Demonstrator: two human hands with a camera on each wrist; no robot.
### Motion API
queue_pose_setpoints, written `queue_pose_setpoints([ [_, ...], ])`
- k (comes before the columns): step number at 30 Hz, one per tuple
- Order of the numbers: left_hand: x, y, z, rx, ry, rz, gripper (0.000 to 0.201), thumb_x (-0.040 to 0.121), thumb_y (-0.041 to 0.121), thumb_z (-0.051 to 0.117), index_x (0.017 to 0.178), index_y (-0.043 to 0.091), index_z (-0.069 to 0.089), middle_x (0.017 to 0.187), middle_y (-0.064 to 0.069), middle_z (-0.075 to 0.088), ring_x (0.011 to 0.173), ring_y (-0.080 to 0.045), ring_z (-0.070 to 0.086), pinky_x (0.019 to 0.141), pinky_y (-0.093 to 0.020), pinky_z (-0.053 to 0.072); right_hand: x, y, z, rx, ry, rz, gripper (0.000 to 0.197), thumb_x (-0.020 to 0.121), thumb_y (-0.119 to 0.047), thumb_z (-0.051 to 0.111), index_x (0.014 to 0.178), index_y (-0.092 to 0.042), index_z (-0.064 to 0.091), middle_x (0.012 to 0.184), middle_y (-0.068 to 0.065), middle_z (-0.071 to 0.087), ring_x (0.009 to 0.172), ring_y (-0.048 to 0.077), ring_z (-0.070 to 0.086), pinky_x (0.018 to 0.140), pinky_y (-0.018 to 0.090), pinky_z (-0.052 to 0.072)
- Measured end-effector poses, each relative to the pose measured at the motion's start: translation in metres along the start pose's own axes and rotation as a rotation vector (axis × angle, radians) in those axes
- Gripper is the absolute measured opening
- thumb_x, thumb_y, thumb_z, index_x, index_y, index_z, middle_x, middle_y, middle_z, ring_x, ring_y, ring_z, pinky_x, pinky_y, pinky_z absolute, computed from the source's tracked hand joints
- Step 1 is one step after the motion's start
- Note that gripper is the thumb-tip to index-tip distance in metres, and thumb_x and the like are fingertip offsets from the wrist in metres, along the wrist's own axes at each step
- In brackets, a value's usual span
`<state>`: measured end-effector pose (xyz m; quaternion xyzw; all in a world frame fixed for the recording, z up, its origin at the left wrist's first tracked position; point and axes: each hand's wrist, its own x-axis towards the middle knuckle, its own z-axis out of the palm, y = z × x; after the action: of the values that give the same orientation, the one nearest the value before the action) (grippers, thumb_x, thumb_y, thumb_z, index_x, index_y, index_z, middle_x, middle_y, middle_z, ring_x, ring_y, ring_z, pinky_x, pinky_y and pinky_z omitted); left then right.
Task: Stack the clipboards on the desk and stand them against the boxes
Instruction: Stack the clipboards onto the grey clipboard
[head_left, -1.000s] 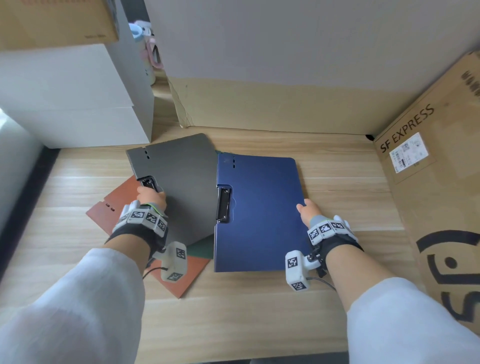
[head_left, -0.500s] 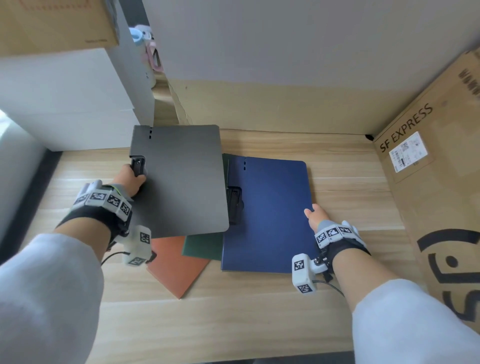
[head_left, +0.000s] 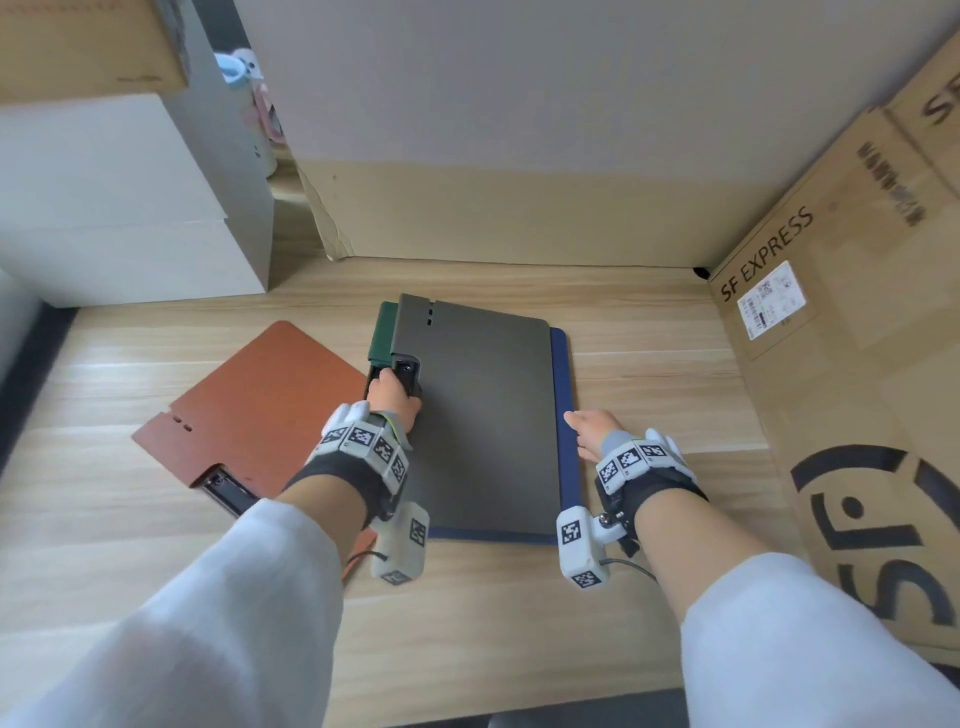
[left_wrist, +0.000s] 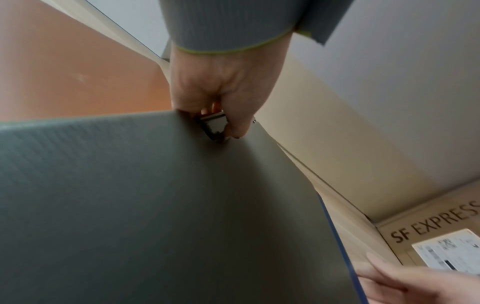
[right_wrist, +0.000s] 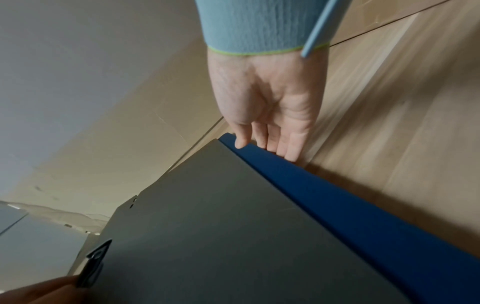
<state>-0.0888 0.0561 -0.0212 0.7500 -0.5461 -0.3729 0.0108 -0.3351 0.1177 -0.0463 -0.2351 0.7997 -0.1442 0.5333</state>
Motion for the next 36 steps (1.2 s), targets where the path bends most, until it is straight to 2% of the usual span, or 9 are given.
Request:
queue_pose_setpoints([
  [3, -0.002, 0.01, 0.013, 0.033, 0.032, -0.032, 0.047, 0.089, 0.01, 0.055, 0.132, -0.003, 0.039, 0.142, -0.022, 0.038, 0.128, -0.04, 0.044, 0.106, -0.043, 0.036, -0.002, 0.001, -0.002, 0.029, 0.001, 0.026, 0.053, 0.096, -0.021, 0.041, 0.137, 0.011, 0.03, 0.147, 0.031, 0.027, 0.137, 0.043, 0.029, 0.112, 0.052, 0.029],
  [10, -0.005, 0.014, 0.025, 0.089, 0.015, -0.039, 0.048, 0.091, 0.011, 0.054, 0.134, -0.001, 0.038, 0.144, -0.021, 0.037, 0.129, -0.037, 0.044, 0.105, -0.042, 0.038, 0.001, 0.008, -0.002, 0.139, 0.0, -0.011, 0.048, 0.096, -0.016, 0.044, 0.142, -0.005, 0.036, 0.143, 0.019, 0.044, 0.132, 0.036, 0.044, 0.107, 0.04, 0.039],
  [17, -0.013, 0.015, 0.034, 0.092, 0.006, -0.05, 0.049, 0.092, 0.012, 0.05, 0.137, 0.002, 0.035, 0.144, -0.02, 0.034, 0.13, -0.038, 0.043, 0.106, -0.043, 0.036, -0.004, 0.007, -0.001, 0.11, 0.007, -0.016, 0.053, 0.096, -0.017, 0.045, 0.146, -0.01, 0.03, 0.142, 0.017, 0.046, 0.129, 0.035, 0.047, 0.106, 0.045, 0.041],
  [22, -0.008, 0.0, 0.022, 0.106, 0.145, -0.122, 0.045, 0.095, 0.021, 0.038, 0.136, 0.004, 0.04, 0.14, -0.021, 0.038, 0.127, -0.037, 0.038, 0.106, -0.044, 0.031, -0.002, 0.002, 0.0, 0.013, 0.036, -0.024, 0.051, 0.095, -0.02, 0.043, 0.143, -0.005, 0.034, 0.125, 0.011, 0.053, 0.102, 0.025, 0.053, 0.06, 0.03, 0.05],
  [25, 0.0, -0.016, 0.002, 0.193, 0.128, -0.247, 0.04, 0.097, 0.015, 0.039, 0.134, -0.002, 0.038, 0.138, -0.021, 0.038, 0.128, -0.036, 0.039, 0.11, -0.044, 0.033, 0.001, -0.002, 0.001, -0.033, 0.086, -0.007, 0.052, 0.096, -0.022, 0.041, 0.146, -0.009, 0.031, 0.143, 0.011, 0.043, 0.129, 0.031, 0.044, 0.103, 0.043, 0.044],
  [27, 0.006, -0.021, -0.007, 0.277, 0.063, -0.246, 0.044, 0.099, 0.016, 0.04, 0.137, -0.004, 0.035, 0.14, -0.021, 0.037, 0.132, -0.035, 0.037, 0.112, -0.044, 0.032, 0.002, -0.003, 0.003, -0.075, 0.108, 0.023, 0.05, 0.097, -0.021, 0.04, 0.145, -0.007, 0.032, 0.148, 0.014, 0.04, 0.134, 0.035, 0.04, 0.109, 0.043, 0.037],
  [30, 0.018, -0.022, -0.011, 0.245, 0.043, -0.22, 0.052, 0.095, 0.027, 0.05, 0.137, 0.0, 0.037, 0.138, -0.02, 0.039, 0.129, -0.038, 0.042, 0.109, -0.047, 0.036, 0.007, -0.004, 0.006, -0.137, 0.119, 0.036, 0.049, 0.097, -0.018, 0.039, 0.144, -0.004, 0.033, 0.147, 0.016, 0.041, 0.132, 0.036, 0.042, 0.087, 0.032, 0.037],
  [34, 0.027, -0.025, -0.01, 0.246, 0.067, -0.172, 0.051, 0.091, 0.029, 0.057, 0.133, 0.005, 0.04, 0.134, -0.019, 0.042, 0.124, -0.039, 0.045, 0.104, -0.049, 0.039, 0.012, -0.005, 0.007, -0.157, 0.139, 0.046, 0.048, 0.096, -0.016, 0.042, 0.142, -0.003, 0.037, 0.146, 0.016, 0.043, 0.129, 0.037, 0.045, 0.085, 0.032, 0.039],
  [36, 0.029, -0.025, -0.008, 0.316, 0.079, -0.149, 0.051, 0.09, 0.031, 0.056, 0.131, 0.006, 0.04, 0.133, -0.018, 0.044, 0.124, -0.037, 0.042, 0.102, -0.048, 0.037, 0.011, -0.006, 0.005, -0.175, 0.136, 0.032, 0.047, 0.096, -0.015, 0.043, 0.14, -0.001, 0.039, 0.144, 0.018, 0.045, 0.113, 0.036, 0.052, 0.072, 0.031, 0.041],
])
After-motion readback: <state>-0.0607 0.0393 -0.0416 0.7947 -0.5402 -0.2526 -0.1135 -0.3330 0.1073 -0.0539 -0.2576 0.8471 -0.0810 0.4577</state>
